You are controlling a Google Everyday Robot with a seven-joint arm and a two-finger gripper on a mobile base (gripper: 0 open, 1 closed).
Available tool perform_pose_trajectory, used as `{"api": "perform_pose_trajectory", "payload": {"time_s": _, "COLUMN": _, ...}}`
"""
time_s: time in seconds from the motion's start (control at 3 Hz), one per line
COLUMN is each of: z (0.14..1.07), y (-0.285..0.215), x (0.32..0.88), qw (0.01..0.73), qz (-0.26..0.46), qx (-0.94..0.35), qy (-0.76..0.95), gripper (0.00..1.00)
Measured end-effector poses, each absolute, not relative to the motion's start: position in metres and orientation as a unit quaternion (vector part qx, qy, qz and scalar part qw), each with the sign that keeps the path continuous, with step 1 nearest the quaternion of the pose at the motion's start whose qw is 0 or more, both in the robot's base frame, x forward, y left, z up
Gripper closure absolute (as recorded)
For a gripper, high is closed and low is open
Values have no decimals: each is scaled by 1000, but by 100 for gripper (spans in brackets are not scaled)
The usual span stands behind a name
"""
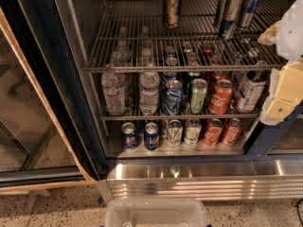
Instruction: Pick redbull can from top shelf of fridge
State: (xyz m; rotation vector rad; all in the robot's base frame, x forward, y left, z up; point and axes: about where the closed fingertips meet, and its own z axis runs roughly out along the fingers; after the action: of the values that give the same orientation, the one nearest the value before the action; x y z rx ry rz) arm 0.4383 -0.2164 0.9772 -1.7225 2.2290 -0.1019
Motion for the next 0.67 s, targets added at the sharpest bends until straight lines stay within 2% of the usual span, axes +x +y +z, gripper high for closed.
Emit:
{"api": "perform_pose_trajectory", "payload": {"time_s": 0.33, "z": 979, "y": -215, "x": 440, "qw": 165, "qz": -40, "qx": -604, "qy": 779, "gripper": 0}}
{"api": "perform_pose_trajectory", "payload": {"time_s": 0.67, "z": 980, "y": -210, "x": 455, "qw": 207, "qz": -37, "qx": -596, "qy": 775, "gripper": 0}}
